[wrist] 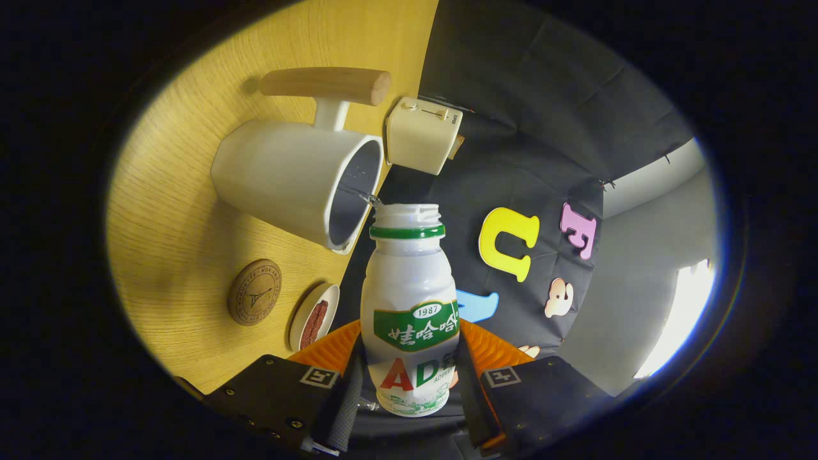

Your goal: Take the bottle from table, then pour the juice into the cup, finally place the bottle on the coaster

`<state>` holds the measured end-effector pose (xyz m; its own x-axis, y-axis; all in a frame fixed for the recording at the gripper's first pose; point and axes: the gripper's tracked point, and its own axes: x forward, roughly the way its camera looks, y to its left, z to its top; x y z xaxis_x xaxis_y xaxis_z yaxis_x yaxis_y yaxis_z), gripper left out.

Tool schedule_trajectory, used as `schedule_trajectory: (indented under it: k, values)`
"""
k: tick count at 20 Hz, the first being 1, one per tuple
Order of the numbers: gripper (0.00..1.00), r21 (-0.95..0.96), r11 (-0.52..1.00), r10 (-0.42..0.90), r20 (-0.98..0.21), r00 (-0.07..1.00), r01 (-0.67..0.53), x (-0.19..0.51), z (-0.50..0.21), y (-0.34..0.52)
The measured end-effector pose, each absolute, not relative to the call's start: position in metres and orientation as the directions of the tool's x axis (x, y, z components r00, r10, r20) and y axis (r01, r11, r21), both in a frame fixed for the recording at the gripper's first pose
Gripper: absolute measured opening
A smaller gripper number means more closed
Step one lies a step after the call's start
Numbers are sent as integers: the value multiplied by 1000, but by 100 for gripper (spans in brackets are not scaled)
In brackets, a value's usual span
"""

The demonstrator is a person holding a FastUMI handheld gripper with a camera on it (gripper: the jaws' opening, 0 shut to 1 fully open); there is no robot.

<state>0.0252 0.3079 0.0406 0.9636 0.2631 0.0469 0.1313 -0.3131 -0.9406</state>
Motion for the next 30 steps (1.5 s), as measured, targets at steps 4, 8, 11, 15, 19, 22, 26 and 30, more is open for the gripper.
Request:
schedule_trajectory:
  k: [4, 8, 11, 15, 19, 22, 26, 30]
  values:
    - [67, -939, -316, 267, 51, 962, 138, 25, 41, 308]
    - [67, -938, -316, 274, 53, 960, 142, 24, 43, 309]
    - [68, -936, -322, 274, 51, 960, 142, 26, 44, 309]
    - [68, -933, -331, 275, 48, 960, 142, 30, 44, 315]
    - [68, -931, -340, 267, 40, 963, 134, 30, 41, 314]
    - [68, -927, -349, 265, 40, 963, 135, 29, 38, 313]
    - [67, -927, -351, 259, 37, 965, 130, 31, 38, 313]
    - [68, -927, -353, 256, 36, 966, 129, 31, 37, 312]
